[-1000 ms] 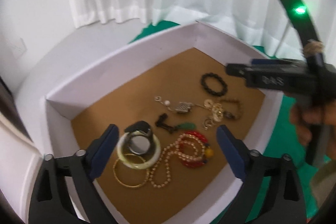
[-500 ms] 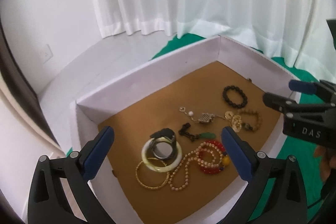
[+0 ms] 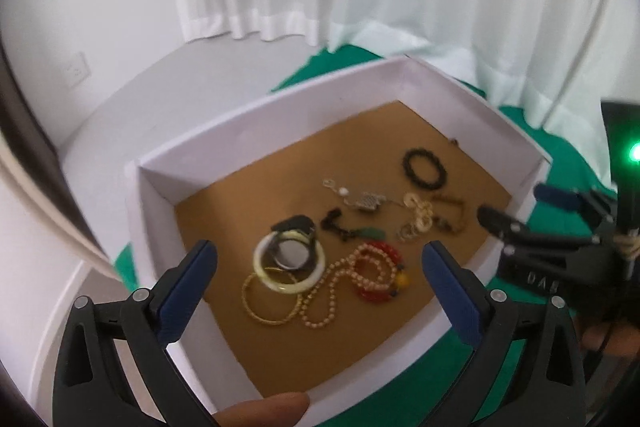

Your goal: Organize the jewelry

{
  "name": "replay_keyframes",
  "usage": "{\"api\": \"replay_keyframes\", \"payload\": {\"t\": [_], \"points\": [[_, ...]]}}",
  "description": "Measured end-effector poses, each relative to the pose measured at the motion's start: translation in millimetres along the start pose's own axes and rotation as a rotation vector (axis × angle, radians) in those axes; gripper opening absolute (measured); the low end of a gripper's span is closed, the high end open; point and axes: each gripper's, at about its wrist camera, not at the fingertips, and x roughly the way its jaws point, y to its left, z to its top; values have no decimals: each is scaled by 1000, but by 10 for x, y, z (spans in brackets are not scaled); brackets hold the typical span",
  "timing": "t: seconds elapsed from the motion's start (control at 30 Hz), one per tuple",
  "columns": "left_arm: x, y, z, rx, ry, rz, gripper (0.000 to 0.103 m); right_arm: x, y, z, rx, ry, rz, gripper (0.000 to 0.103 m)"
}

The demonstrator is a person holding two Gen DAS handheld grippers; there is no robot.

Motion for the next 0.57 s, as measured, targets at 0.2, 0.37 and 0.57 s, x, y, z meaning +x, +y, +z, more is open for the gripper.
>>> {"api": "replay_keyframes", "payload": {"t": [0.2, 0.37, 0.57], "points": [[-88, 51, 62, -29, -23, 50, 102, -62, 13, 23, -3, -5, -14, 82], [42, 137, 24, -63, 21, 35, 102, -75, 37, 18, -18, -12, -25, 82], [70, 139, -43, -65, 2, 34, 102, -91, 85, 10, -35, -18, -17, 82]]}}
